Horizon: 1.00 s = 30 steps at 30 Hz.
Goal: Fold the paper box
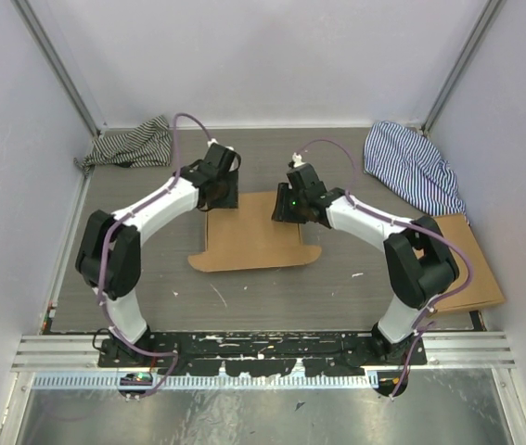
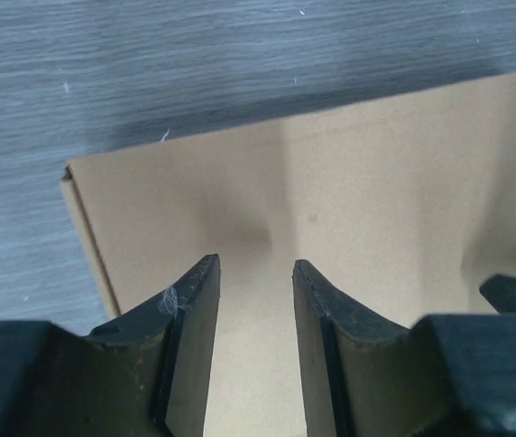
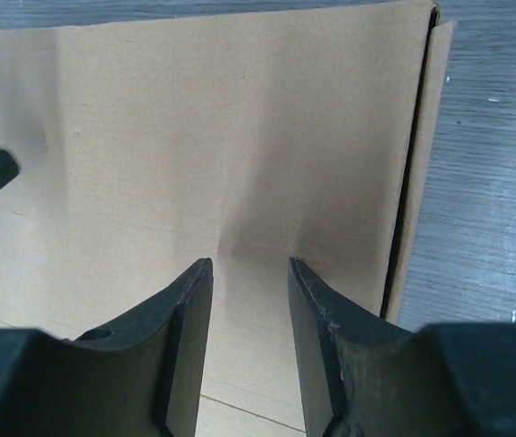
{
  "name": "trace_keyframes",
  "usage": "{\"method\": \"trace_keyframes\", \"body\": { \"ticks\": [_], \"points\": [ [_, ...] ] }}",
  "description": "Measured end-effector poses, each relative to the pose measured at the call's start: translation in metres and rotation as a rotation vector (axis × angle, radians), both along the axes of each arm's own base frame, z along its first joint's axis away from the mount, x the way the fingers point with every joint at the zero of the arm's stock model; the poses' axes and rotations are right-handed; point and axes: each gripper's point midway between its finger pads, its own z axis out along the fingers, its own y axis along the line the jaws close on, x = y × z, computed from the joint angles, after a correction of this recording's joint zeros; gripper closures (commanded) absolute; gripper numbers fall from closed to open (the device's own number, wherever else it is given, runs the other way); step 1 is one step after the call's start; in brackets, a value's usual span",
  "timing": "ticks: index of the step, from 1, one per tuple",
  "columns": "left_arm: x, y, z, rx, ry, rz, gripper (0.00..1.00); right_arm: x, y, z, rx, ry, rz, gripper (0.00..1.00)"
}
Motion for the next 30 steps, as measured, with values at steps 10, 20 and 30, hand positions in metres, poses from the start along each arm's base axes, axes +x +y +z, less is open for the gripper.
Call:
{"method": "trace_keyframes", "body": {
  "ticks": [10, 20, 30],
  "points": [
    [-0.071, 0.043, 0.089, -0.159, -0.249, 0.013, 0.25, -0.033, -0.035, 0.052, -0.023, -0.093, -0.023, 0.02],
    [-0.138, 0.069, 0.013, -0.193, -0.121, 0.049, 0.13, -0.099, -0.063, 0.029, -0.023, -0.053, 0.066, 0.00],
    [-0.135, 0.061, 0.004, -0.197, -0.104, 0.040, 0.09, -0.107, -0.064, -0.002, -0.082, 0.022, 0.114, 0.00]
  ]
}}
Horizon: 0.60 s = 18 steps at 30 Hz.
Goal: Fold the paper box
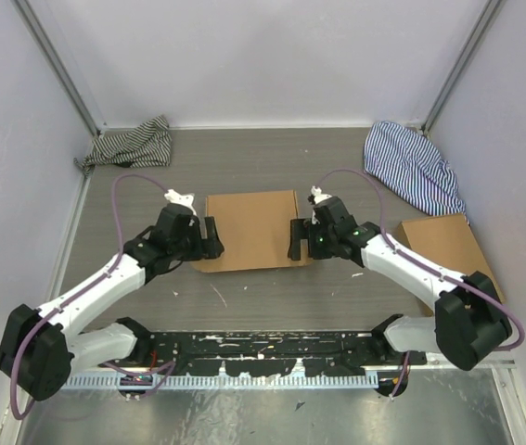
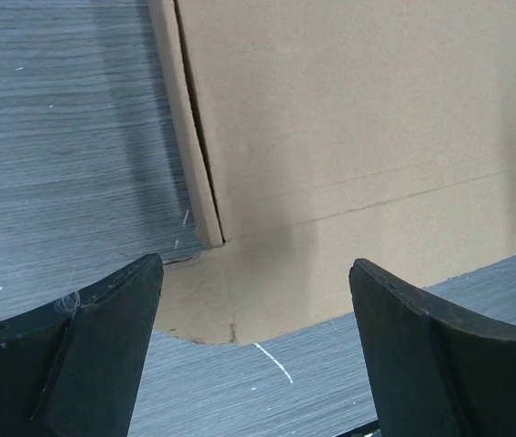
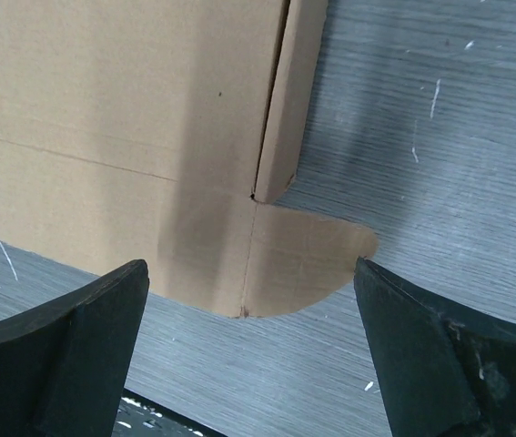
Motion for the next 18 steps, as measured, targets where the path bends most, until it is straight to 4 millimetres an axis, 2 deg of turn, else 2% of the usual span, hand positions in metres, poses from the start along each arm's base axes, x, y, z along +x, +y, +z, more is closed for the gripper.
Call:
{"method": "trace_keyframes", "body": {
  "ticks": [4, 10, 18],
  "points": [
    [0.000, -0.005, -0.006, 0.002, 0.015, -0.015, 0.09, -0.004, 0.004, -0.010, -0.023, 0.027, 0.037, 0.00],
    [-0.005, -0.014, -0.023, 0.017, 0.069, -0.053, 0.10, -0.009, 0.013, -0.014, -0.045, 0.033, 0.092, 0.00],
    [-0.013, -0.026, -0.021, -0.023, 0.087, -0.106, 0.10, -0.014, 0.031, -0.005, -0.035, 0.016, 0.152, 0.00]
  ]
}}
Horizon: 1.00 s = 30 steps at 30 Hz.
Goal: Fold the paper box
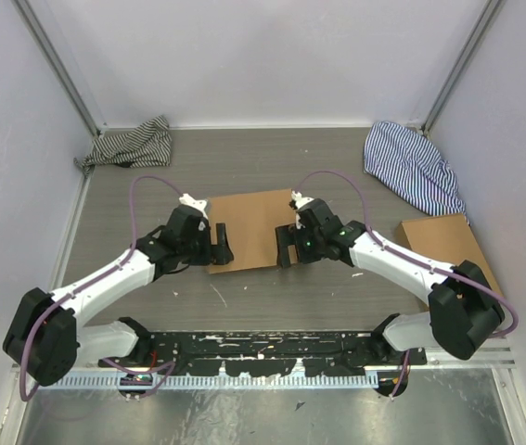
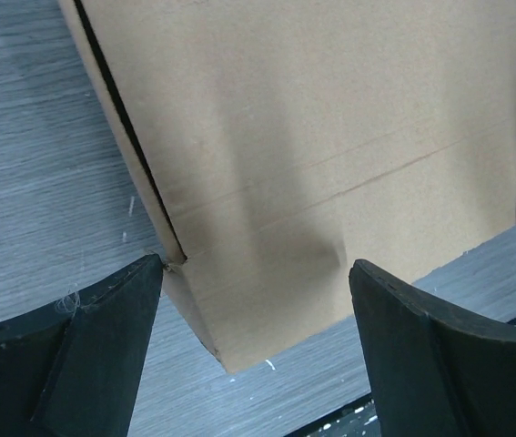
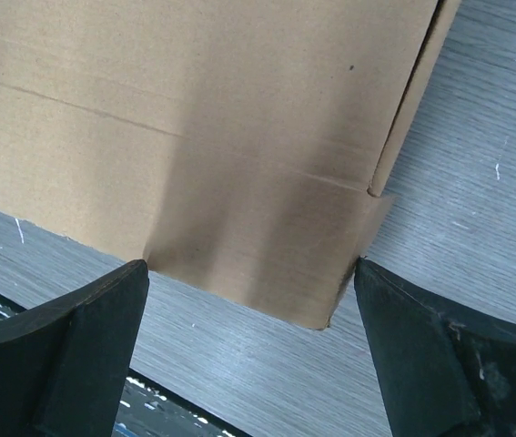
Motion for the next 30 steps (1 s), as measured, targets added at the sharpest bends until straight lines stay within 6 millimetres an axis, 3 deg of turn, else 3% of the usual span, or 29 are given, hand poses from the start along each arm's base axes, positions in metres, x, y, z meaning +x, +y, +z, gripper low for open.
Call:
{"method": "trace_keyframes", "body": {
  "ticks": [17, 30],
  "points": [
    [-0.014, -0.004, 0.025, -0.046, 0.028, -0.039, 0.11, -0.010, 0.003, 0.000, -0.011, 0.022, 0.024, 0.01],
    [-0.024, -0.001, 0.015, -0.017, 0.094, -0.048, 0.12, -0.011, 0.005, 0.005, -0.006, 0.029, 0.030, 0.03]
  ]
}}
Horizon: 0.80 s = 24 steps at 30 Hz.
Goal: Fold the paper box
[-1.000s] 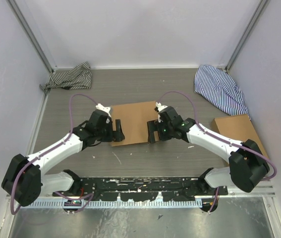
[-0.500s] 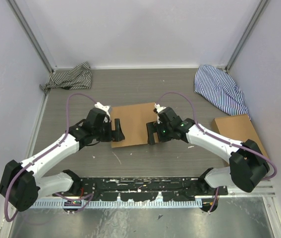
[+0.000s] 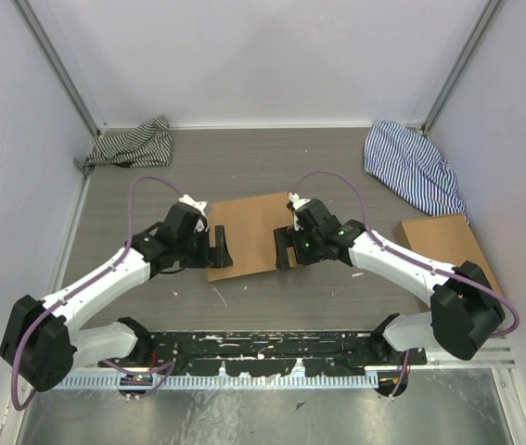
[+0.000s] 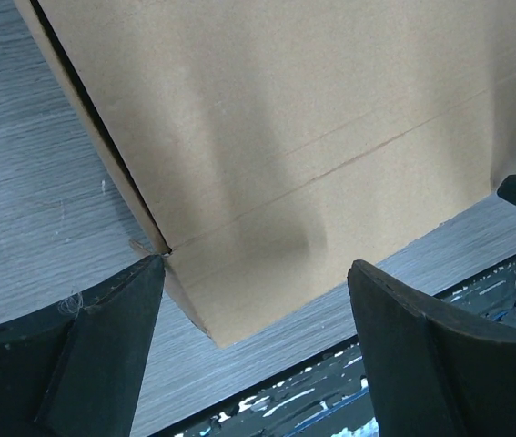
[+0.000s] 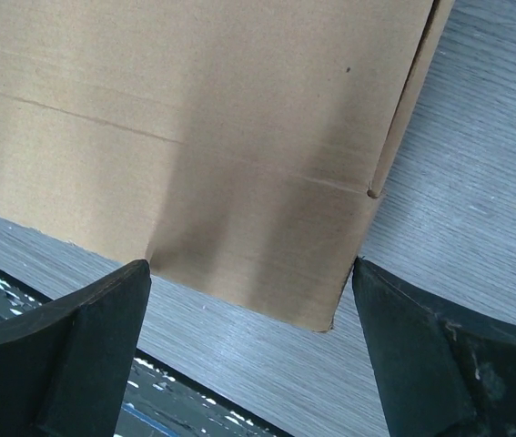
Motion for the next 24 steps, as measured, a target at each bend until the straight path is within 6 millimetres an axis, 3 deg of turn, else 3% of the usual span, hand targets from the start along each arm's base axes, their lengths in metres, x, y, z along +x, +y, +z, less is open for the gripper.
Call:
{"method": "trace_keyframes", "body": {
  "ticks": [9, 17, 24],
  "points": [
    [-0.007, 0.012, -0.006, 0.054, 0.028, 0.017, 0.11, 0.000, 0.000, 0.000, 0.001, 0.004, -0.005, 0.03],
    [-0.012, 0.019, 0.007, 0.036, -0.002, 0.051, 0.12, -0.001, 0.001, 0.000, 0.004, 0.008, -0.008, 0.04],
    [-0.020, 0.019, -0.006, 0.038, 0.052, 0.051, 0.12, -0.004, 0.003, 0.000, 0.016, 0.020, -0.005, 0.06]
  ]
}}
